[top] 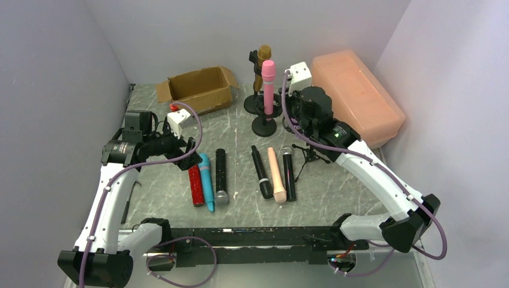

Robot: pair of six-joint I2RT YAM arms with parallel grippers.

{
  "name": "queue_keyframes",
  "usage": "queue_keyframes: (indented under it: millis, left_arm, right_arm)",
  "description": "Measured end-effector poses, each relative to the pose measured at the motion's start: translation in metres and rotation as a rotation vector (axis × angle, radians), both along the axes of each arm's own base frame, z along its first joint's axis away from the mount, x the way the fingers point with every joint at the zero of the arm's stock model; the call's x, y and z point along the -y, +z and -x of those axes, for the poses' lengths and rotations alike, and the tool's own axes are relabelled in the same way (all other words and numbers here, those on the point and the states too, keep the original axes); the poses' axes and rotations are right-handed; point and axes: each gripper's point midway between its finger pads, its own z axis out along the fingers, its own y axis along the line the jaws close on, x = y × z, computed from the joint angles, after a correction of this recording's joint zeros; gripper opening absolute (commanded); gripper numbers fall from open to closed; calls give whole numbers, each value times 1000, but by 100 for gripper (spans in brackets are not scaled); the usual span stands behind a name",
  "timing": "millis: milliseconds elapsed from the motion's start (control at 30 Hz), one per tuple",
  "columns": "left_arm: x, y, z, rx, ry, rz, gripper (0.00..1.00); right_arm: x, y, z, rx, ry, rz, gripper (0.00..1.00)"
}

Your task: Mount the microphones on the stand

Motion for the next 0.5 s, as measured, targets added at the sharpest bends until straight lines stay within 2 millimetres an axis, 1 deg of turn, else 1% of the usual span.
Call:
queue_keyframes:
  millis: [167, 367, 433, 500]
  left_arm:
    - [0, 0, -1, 3, 1, -1, 99]
    - [-1, 0, -2, 7, 6, -7, 99]
    - [-2, 0, -2, 7, 8, -9, 100]
    - [-3, 0, -3, 9, 12, -13, 100]
  right_arm:
    - [5, -10, 6, 11, 0, -9, 3]
    - [6, -26, 7, 0, -3, 1, 4]
    - [7, -28, 6, 2, -7, 0, 7]
    - [8, -30, 6, 7, -13, -2, 16]
